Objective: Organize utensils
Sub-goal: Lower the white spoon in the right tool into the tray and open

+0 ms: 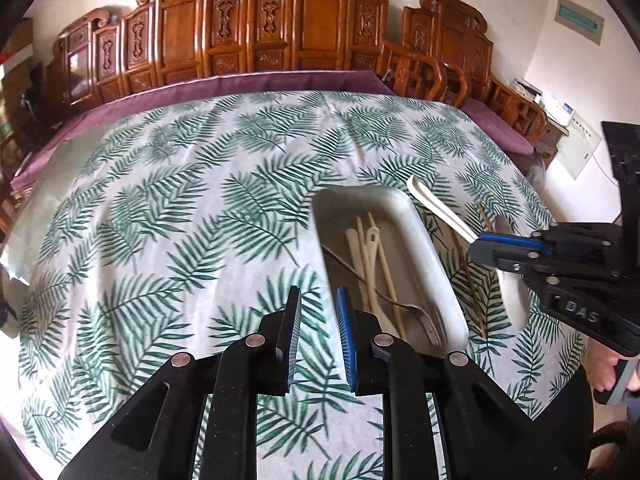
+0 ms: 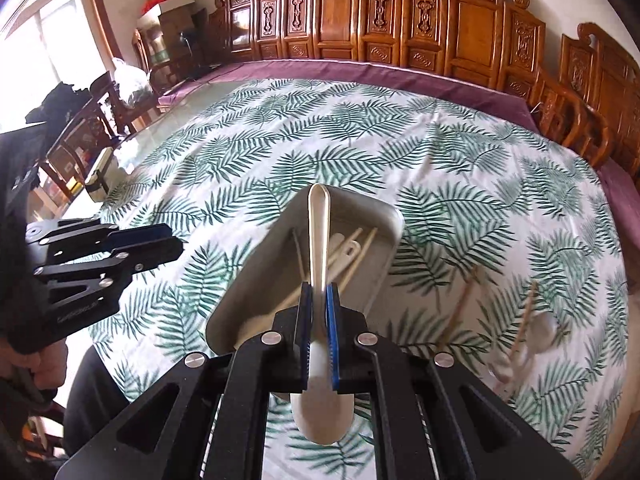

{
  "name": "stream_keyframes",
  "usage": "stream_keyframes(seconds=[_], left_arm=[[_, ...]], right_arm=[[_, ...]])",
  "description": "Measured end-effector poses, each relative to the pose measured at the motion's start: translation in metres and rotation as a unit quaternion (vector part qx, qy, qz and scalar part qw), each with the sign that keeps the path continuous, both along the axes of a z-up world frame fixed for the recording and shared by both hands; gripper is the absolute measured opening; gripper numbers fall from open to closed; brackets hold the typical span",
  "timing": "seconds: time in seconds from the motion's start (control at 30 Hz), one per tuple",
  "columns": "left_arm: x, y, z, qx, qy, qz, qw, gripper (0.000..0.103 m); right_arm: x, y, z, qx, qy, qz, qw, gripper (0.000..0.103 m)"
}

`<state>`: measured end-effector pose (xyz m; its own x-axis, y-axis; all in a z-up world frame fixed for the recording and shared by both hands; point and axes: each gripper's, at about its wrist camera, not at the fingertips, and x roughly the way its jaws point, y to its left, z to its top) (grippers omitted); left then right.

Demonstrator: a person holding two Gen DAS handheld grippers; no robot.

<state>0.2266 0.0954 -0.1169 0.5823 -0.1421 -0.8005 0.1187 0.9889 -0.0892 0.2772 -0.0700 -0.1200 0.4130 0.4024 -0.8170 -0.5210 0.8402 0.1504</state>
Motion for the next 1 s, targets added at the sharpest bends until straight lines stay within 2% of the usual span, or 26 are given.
stream_keyframes(seconds=[0.53,1.0], left_arm=[[-0.01,0.026,0.004,0.0,-0.007,0.023,0.9997,0.018],[-0.023,0.028,0.015,0.006,-0.018,0.022,0.9996,0.021]], right_arm=[[0.037,0.027,-0.032,0.066,0.087,-0.036,0.993,0.009],[0.048,0.04,-0.054,0.044,0.112,-0.023,0.992,0.012]])
